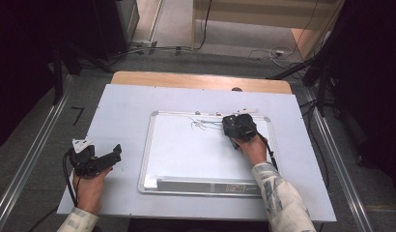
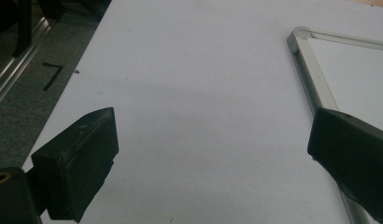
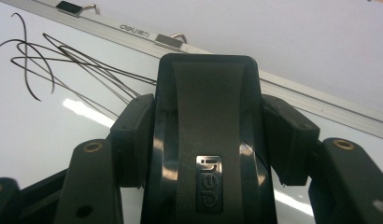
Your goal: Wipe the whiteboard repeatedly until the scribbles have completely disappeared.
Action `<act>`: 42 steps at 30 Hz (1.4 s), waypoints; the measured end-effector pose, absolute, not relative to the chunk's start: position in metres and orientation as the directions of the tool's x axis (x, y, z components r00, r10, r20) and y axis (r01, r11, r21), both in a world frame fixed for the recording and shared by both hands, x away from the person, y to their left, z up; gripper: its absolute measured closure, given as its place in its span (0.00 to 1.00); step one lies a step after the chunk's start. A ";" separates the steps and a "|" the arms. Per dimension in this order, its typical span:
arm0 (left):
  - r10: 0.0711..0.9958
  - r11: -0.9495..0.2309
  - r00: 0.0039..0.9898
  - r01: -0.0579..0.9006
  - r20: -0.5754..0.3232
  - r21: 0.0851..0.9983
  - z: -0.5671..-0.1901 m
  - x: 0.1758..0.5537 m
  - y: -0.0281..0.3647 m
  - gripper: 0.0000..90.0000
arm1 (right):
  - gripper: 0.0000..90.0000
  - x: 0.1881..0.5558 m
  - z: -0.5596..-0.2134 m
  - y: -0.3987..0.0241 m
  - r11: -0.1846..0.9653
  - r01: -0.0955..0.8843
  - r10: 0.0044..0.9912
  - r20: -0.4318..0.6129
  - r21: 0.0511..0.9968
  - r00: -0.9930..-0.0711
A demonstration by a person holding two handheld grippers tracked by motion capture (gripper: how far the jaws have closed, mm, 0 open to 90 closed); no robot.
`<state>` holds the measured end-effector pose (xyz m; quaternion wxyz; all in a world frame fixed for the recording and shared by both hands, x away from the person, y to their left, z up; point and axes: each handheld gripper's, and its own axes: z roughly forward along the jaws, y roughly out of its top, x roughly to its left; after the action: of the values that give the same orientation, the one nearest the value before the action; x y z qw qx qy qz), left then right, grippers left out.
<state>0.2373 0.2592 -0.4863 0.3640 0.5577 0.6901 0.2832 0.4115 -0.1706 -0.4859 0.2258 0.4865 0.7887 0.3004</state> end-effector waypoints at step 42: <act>0.975 0.220 -0.109 0.561 -0.192 0.798 -0.486 0.237 0.259 0.02 | 0.43 0.413 -0.488 -0.114 0.408 0.586 0.850 -0.057 0.700 -0.523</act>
<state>0.2371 0.2594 -0.4862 0.3673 0.5574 0.6891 0.2819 0.4125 -0.1138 -0.4877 0.2080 0.4419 0.8128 0.3176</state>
